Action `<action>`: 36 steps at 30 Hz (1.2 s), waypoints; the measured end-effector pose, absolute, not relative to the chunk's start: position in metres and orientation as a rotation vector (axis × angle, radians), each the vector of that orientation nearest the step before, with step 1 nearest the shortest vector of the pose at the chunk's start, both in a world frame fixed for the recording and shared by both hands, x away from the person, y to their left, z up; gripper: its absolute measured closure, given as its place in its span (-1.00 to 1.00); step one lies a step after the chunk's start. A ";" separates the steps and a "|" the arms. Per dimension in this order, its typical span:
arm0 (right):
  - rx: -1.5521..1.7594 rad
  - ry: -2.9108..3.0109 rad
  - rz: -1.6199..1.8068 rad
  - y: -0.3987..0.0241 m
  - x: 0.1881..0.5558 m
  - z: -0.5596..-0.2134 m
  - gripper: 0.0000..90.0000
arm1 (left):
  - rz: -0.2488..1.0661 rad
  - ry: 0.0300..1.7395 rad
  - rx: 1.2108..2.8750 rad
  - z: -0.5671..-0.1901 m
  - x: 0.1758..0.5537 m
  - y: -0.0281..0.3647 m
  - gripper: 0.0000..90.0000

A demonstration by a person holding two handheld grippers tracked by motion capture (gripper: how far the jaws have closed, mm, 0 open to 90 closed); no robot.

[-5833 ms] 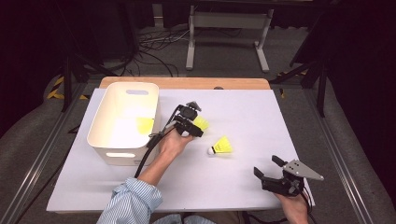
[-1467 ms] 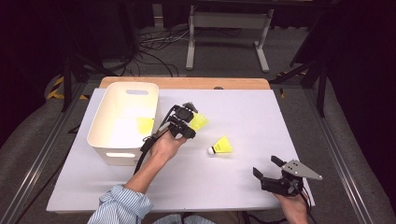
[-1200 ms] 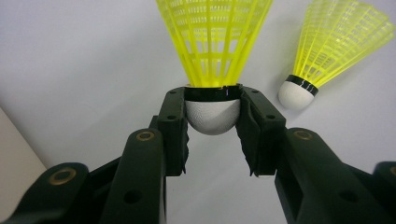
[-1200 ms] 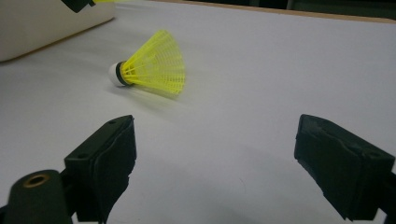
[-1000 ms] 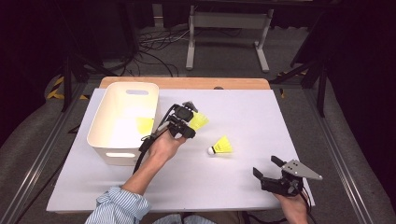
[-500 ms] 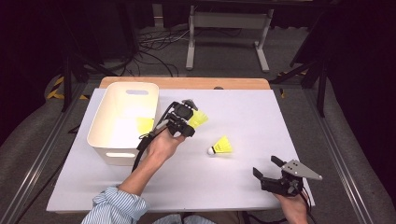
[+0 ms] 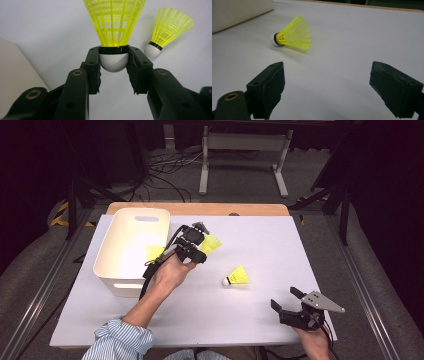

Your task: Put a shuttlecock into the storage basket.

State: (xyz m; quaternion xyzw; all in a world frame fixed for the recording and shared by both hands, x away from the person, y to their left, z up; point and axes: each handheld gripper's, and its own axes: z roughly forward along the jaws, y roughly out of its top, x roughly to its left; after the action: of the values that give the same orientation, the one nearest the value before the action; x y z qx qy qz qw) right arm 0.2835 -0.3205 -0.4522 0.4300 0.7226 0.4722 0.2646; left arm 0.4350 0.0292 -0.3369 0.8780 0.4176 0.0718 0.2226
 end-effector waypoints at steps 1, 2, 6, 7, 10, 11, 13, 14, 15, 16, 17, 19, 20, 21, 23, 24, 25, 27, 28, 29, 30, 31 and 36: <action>1.162 1.953 1.276 -0.320 0.284 -0.452 -0.70 | 0.194 1.155 2.422 -0.336 0.435 0.030 0.44; 1.162 1.953 1.276 -0.320 0.284 -0.452 -0.70 | 0.192 1.156 2.424 -0.336 0.435 0.030 0.44; 1.165 1.954 1.278 -0.320 0.284 -0.452 -0.70 | 0.195 1.152 2.427 -0.334 0.435 0.032 0.44; 1.165 1.953 1.278 -0.320 0.284 -0.452 -0.70 | 0.191 1.155 2.425 -0.333 0.435 0.032 0.44; 1.165 1.954 1.278 -0.320 0.284 -0.452 -0.70 | 0.195 1.152 2.424 -0.332 0.435 0.034 0.44; 1.165 1.953 1.277 -0.320 0.284 -0.452 -0.70 | 0.193 1.154 2.422 -0.332 0.435 0.034 0.44; 1.165 1.953 1.277 -0.320 0.284 -0.452 -0.70 | 0.191 1.156 2.419 -0.331 0.435 0.035 0.44; 1.166 1.953 1.278 -0.320 0.284 -0.452 -0.70 | 0.191 1.156 2.419 -0.331 0.435 0.035 0.44; 1.165 1.952 1.277 -0.321 0.284 -0.452 -0.70 | 0.195 1.152 2.422 -0.330 0.435 0.035 0.44; 1.166 1.952 1.277 -0.321 0.284 -0.452 -0.70 | 0.189 1.153 2.418 -0.330 0.435 0.035 0.44; 1.166 1.952 1.278 -0.321 0.284 -0.452 -0.70 | 0.192 1.152 2.419 -0.328 0.435 0.037 0.44; 1.166 1.953 1.278 -0.321 0.284 -0.452 -0.70 | 0.193 1.151 2.420 -0.328 0.435 0.037 0.44; 1.165 1.953 1.277 -0.321 0.284 -0.452 -0.70 | 0.193 1.150 2.424 -0.328 0.435 0.038 0.44; 1.165 1.953 1.277 -0.321 0.284 -0.452 -0.70 | 0.191 1.151 2.423 -0.327 0.435 0.038 0.44; 1.166 1.953 1.277 -0.321 0.284 -0.452 -0.70 | 0.192 1.151 2.420 -0.327 0.435 0.039 0.44; 1.166 1.952 1.277 -0.321 0.284 -0.452 -0.70 | 0.194 1.150 2.422 -0.326 0.435 0.039 0.44; 1.166 1.952 1.277 -0.321 0.284 -0.452 -0.70 | 0.188 1.152 2.416 -0.326 0.435 0.040 0.44; 1.166 1.952 1.277 -0.321 0.284 -0.452 -0.70 | 0.195 1.147 2.421 -0.325 0.435 0.040 0.44; 1.166 1.952 1.277 -0.321 0.284 -0.452 -0.70 | 0.197 1.148 2.422 -0.324 0.435 0.041 0.44; 1.166 1.952 1.277 -0.321 0.284 -0.452 -0.70 | 0.191 1.151 2.418 -0.324 0.435 0.041 0.44; 1.166 1.952 1.277 -0.321 0.284 -0.452 -0.70 | 0.192 1.149 2.419 -0.323 0.435 0.041 0.44; 1.165 1.953 1.277 -0.321 0.284 -0.452 -0.70 | 0.195 1.150 2.420 -0.322 0.435 0.042 0.44; 1.166 1.953 1.277 -0.321 0.284 -0.452 -0.70 | 0.197 1.152 2.414 -0.320 0.435 0.045 0.44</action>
State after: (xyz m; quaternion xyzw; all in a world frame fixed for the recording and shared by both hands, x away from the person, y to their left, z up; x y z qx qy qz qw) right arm 0.2836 -0.3205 -0.4524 0.4311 0.7223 0.4722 0.2635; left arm 0.4355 0.0453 -0.3196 0.8765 0.4181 0.0716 0.2278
